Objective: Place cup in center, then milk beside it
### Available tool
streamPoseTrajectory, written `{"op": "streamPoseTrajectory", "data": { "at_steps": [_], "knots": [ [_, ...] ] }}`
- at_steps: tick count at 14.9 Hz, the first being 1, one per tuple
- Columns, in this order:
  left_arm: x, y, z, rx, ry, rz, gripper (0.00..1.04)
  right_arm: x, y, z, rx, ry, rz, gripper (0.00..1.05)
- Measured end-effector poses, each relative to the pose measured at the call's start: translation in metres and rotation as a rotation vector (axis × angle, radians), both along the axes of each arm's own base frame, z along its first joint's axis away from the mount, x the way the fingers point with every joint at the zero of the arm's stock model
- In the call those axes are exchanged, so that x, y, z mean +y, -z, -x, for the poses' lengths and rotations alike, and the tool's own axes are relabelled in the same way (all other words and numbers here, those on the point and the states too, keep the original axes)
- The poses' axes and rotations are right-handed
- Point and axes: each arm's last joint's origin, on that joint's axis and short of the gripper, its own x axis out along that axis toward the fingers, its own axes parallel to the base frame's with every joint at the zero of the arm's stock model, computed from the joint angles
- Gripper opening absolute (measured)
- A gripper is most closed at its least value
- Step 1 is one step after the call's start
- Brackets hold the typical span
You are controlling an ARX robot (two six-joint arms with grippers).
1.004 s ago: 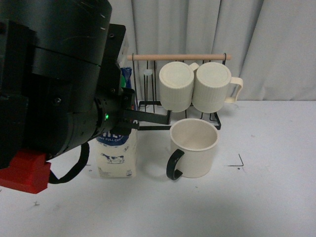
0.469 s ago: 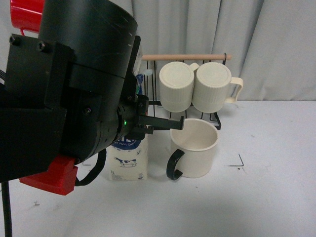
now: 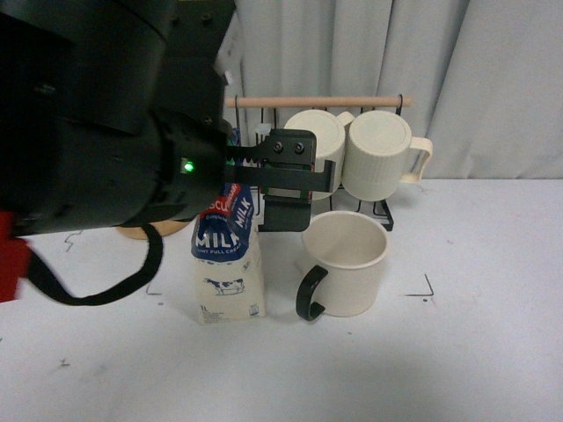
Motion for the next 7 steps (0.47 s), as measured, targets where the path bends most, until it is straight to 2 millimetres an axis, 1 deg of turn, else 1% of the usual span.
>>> {"op": "streamPoseTrajectory", "data": {
  "at_steps": [1, 3, 4, 5, 6, 7],
  "knots": [
    [0.012, -0.003, 0.013, 0.051, 0.043, 0.026, 0.99, 0.000, 0.000, 0.000, 0.000, 0.000, 0.000, 0.98],
    [0.042, -0.008, 0.043, 0.132, 0.149, 0.083, 0.98, 0.000, 0.000, 0.000, 0.000, 0.000, 0.000, 0.98],
    [0.061, -0.013, 0.059, 0.139, 0.198, 0.122, 0.98, 0.000, 0.000, 0.000, 0.000, 0.000, 0.000, 0.98],
    [0.082, -0.021, 0.074, 0.091, 0.237, 0.149, 0.98, 0.000, 0.000, 0.000, 0.000, 0.000, 0.000, 0.98],
    [0.092, -0.032, 0.084, 0.019, 0.256, 0.155, 0.98, 0.000, 0.000, 0.000, 0.000, 0.000, 0.000, 0.98],
    [0.088, -0.041, 0.083, -0.219, 0.198, 0.112, 0.92, 0.000, 0.000, 0.000, 0.000, 0.000, 0.000, 0.98]
  ]
}}
